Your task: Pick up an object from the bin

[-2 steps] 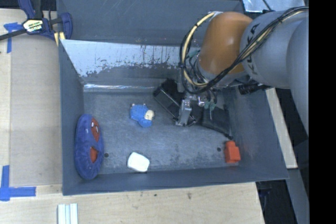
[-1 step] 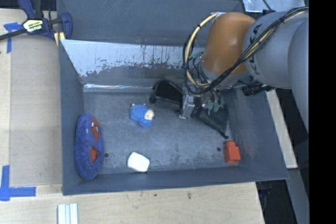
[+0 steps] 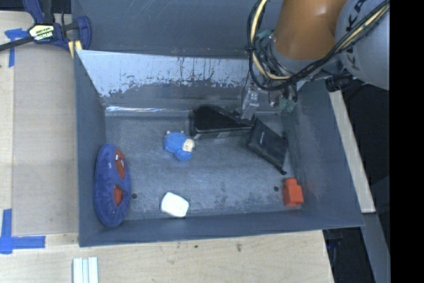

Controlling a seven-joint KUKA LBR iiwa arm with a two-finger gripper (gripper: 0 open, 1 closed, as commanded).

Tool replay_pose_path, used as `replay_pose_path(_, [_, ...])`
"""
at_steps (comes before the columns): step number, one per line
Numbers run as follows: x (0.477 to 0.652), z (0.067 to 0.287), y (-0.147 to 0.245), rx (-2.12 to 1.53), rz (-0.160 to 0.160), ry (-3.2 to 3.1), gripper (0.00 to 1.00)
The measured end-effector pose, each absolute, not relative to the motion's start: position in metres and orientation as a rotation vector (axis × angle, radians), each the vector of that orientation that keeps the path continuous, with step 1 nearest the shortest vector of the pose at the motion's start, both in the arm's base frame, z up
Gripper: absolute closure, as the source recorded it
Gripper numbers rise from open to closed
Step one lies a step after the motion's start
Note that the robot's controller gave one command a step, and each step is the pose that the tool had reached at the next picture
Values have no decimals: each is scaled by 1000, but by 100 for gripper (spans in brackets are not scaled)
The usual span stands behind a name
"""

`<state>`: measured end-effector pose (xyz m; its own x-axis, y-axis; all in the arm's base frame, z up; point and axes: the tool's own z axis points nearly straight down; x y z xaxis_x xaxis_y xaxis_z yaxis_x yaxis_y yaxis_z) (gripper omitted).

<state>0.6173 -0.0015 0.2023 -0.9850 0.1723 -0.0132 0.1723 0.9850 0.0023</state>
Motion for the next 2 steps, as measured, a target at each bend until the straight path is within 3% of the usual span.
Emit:
replay_pose_path(1, [614,153,-9,731,-1,3056,100])
replay_pose_path(2, [604,278,16,701,5,3049,100])
